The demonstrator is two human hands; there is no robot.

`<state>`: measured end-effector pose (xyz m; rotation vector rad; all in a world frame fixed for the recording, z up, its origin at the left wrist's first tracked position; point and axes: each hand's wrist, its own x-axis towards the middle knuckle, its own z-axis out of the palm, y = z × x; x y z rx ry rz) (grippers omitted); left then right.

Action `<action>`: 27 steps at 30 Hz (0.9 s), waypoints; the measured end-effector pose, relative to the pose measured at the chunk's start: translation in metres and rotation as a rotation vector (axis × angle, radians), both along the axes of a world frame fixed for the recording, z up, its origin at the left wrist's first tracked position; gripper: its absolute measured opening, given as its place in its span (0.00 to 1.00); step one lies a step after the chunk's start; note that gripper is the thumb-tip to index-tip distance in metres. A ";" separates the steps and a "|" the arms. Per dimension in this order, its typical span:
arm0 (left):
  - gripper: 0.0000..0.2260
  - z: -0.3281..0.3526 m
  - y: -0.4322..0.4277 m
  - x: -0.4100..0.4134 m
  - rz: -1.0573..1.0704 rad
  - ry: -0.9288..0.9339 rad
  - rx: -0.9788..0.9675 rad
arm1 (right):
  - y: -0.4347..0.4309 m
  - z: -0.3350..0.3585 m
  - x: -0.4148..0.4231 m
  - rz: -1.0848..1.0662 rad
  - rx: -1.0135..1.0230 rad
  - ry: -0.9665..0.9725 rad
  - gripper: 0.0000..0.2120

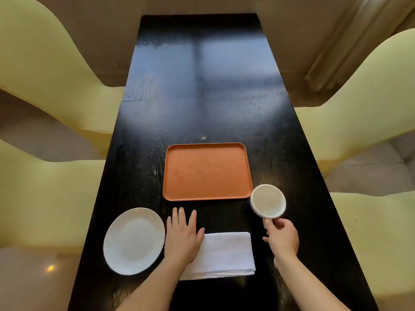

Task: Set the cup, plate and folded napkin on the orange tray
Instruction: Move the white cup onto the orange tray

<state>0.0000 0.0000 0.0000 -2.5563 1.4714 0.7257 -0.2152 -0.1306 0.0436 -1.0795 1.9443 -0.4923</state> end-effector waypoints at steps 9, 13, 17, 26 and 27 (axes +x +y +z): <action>0.31 -0.022 0.001 -0.012 0.018 -0.116 -0.174 | -0.004 -0.016 -0.001 -0.007 0.021 -0.009 0.07; 0.31 -0.029 0.002 -0.012 0.034 -0.101 -0.204 | -0.008 -0.014 -0.001 -0.051 0.018 -0.059 0.05; 0.31 -0.037 0.004 -0.012 0.044 -0.102 -0.244 | -0.013 -0.005 0.002 -0.042 -0.029 -0.129 0.05; 0.31 -0.045 0.008 -0.008 0.102 -0.061 -0.334 | -0.056 0.008 0.046 0.136 -0.148 -0.161 0.04; 0.31 -0.045 0.008 -0.009 0.104 -0.059 -0.335 | -0.064 0.007 0.053 0.159 -0.148 -0.148 0.04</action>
